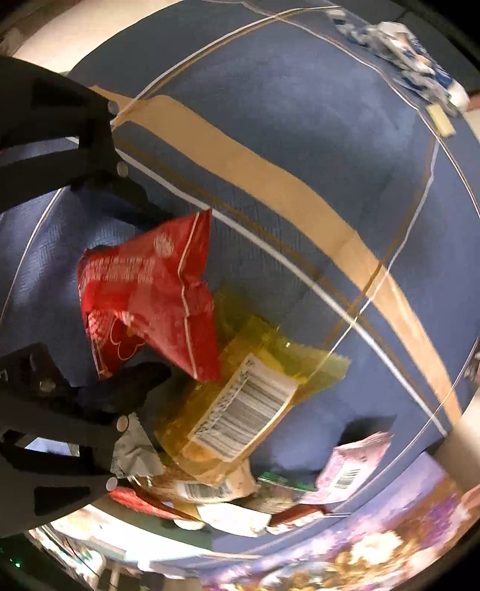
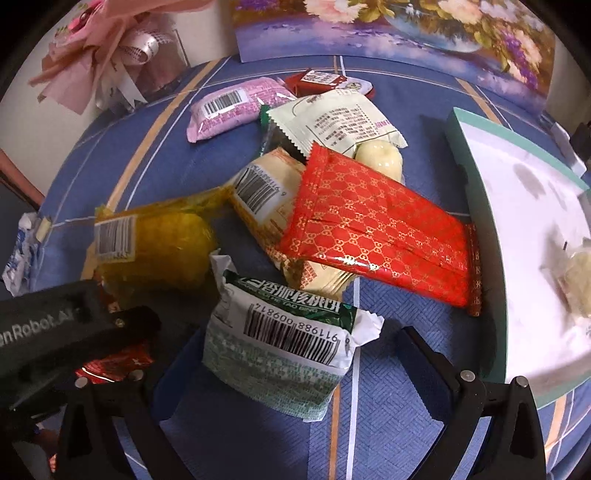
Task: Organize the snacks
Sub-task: 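Grasp the red wrapped snack with left tool while right tool grasps green barcode pack, then carry both packs into the white tray and open both tools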
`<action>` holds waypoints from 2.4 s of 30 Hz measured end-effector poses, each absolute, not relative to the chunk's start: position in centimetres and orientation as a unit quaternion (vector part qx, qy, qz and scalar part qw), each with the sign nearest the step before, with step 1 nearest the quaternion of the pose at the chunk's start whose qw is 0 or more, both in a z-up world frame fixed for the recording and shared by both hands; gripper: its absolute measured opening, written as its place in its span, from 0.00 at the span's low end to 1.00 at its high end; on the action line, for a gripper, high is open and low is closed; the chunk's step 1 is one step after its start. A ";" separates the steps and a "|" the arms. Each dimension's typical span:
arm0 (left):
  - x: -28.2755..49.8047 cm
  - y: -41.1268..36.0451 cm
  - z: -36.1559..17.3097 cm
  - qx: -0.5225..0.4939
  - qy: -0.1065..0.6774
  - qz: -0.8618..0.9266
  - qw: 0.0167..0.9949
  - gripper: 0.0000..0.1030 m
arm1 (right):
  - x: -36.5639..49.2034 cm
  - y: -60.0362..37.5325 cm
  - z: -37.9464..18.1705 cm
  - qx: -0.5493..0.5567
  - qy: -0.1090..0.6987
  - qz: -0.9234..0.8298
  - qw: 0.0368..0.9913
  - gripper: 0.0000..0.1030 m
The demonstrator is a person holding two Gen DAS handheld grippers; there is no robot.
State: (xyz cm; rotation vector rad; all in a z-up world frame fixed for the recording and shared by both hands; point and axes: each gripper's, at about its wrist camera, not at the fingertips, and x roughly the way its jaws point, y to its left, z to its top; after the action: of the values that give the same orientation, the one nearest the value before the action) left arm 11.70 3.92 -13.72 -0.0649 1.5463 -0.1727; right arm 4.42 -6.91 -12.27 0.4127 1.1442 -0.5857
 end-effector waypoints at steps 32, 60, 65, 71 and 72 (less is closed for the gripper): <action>10.5 1.0 -13.4 0.008 0.677 -0.064 0.733 0.36 | 4.2 -4.0 -11.7 0.169 0.523 -0.280 0.787 0.63; 7.1 -0.2 0.5 -0.045 0.601 -0.139 0.785 0.34 | -1.4 -10.1 -2.4 0.171 0.463 -0.313 0.811 0.62; 6.1 -3.7 -1.1 -0.031 0.593 -0.169 0.787 0.34 | -3.2 -13.0 -1.8 0.193 0.458 -0.336 0.800 0.62; 3.9 -8.3 -1.6 -0.002 0.593 -0.204 0.779 0.34 | -6.7 -17.7 -1.9 0.235 0.451 -0.378 0.774 0.62; 3.4 -9.1 -1.7 0.004 0.592 -0.211 0.778 0.34 | -7.3 -18.4 -1.9 0.243 0.448 -0.384 0.770 0.62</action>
State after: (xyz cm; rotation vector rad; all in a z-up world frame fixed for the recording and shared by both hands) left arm 3.44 -9.07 -1.65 0.0079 1.2806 -0.4571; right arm -7.33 -18.39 -1.88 0.5271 0.9721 -0.8327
